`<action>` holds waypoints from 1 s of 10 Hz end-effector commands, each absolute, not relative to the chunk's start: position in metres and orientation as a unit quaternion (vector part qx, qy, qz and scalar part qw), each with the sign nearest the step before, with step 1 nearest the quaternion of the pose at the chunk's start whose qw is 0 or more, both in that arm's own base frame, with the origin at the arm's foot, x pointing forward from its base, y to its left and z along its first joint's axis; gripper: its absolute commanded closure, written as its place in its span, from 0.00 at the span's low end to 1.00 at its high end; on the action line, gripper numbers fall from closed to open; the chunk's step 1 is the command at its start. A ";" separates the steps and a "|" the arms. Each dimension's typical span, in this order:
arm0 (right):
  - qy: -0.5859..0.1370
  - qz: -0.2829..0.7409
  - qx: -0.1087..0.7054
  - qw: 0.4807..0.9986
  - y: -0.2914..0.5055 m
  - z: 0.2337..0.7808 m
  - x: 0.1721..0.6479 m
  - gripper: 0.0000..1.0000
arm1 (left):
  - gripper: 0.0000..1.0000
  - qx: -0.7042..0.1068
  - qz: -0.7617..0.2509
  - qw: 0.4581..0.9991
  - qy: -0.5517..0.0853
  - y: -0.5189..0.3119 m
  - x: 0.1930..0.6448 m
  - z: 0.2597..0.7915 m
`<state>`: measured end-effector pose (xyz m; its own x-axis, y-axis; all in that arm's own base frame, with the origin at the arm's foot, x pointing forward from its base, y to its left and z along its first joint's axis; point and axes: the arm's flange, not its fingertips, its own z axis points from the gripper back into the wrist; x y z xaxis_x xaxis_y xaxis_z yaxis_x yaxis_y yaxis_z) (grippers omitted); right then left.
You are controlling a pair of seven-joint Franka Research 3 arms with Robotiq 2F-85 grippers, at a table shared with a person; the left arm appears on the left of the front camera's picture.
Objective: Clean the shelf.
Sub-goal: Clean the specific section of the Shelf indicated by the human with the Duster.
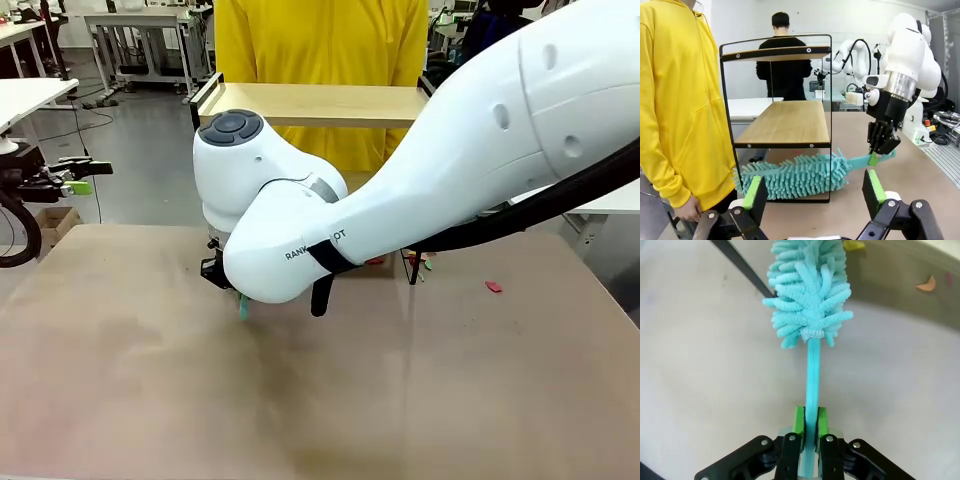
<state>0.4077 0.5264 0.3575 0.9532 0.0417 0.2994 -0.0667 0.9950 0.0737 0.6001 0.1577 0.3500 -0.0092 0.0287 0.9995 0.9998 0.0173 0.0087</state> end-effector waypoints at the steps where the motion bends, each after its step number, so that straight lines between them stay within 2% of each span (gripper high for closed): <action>1: -0.141 0.011 0.031 0.989 0.524 0.356 0.410 0.87 | 0.00 -0.498 -0.492 0.492 -0.517 0.158 0.598 0.353; 5: -0.147 0.025 0.036 0.988 0.525 0.352 0.410 0.87 | 0.00 -0.498 -0.492 0.492 -0.517 0.158 0.598 0.353; 6: -0.113 0.033 0.045 0.992 0.507 0.353 0.418 0.87 | 0.00 -0.498 -0.492 0.492 -0.517 0.158 0.598 0.353; 10: -0.080 -0.012 0.032 0.996 0.414 0.358 0.428 0.87 | 0.00 -0.498 -0.492 0.492 -0.517 0.158 0.598 0.353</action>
